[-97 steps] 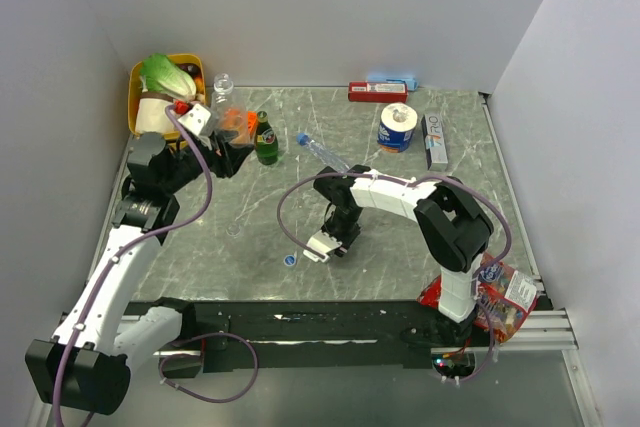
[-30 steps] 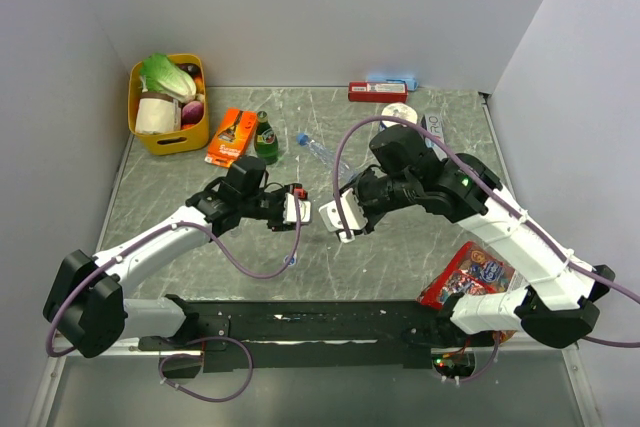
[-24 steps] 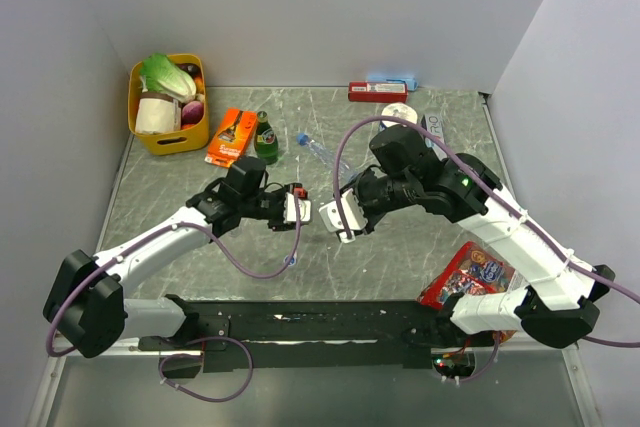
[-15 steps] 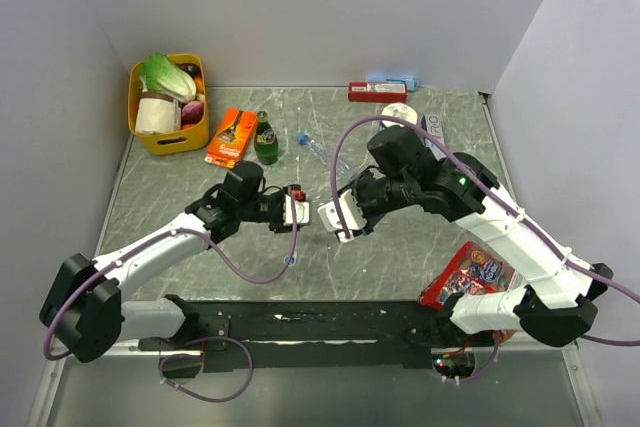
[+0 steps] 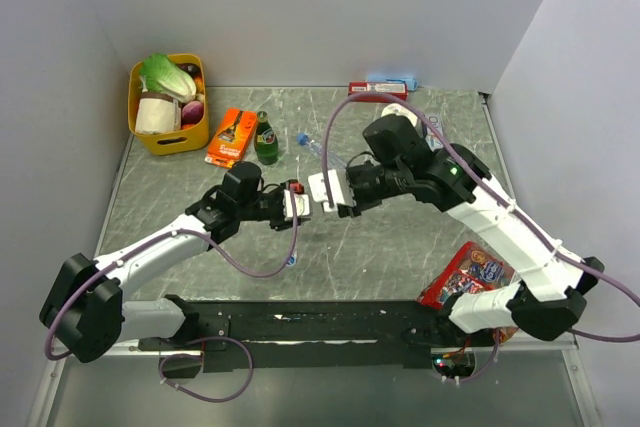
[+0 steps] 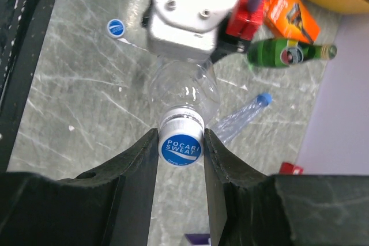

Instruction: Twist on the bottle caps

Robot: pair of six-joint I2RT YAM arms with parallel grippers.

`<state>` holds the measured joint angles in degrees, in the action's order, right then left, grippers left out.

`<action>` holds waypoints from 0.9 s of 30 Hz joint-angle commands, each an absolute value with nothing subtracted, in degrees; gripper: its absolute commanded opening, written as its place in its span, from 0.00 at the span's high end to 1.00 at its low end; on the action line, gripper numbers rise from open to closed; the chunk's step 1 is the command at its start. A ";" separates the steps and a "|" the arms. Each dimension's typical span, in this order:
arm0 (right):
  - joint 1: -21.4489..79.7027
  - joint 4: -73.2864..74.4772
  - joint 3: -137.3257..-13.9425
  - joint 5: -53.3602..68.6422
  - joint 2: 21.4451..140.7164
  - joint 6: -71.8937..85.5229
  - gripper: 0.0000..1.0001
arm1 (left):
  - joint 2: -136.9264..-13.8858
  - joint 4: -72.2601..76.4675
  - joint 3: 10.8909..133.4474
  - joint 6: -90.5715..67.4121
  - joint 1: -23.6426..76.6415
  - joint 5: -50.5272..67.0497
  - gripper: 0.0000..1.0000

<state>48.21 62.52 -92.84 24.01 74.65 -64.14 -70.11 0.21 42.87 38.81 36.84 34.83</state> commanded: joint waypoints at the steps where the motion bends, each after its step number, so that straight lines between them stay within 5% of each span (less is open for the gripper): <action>1: 47.55 62.06 -95.44 21.89 78.92 -49.59 0.75 | -69.08 16.16 43.68 29.81 37.00 35.25 0.99; 12: 39.38 64.60 -105.46 26.36 88.41 -25.24 0.76 | -68.64 24.44 40.96 18.81 37.35 24.44 0.99; 27: 36.83 65.74 -109.60 30.41 91.67 -23.11 0.60 | -70.14 24.17 40.34 18.63 37.53 22.15 0.99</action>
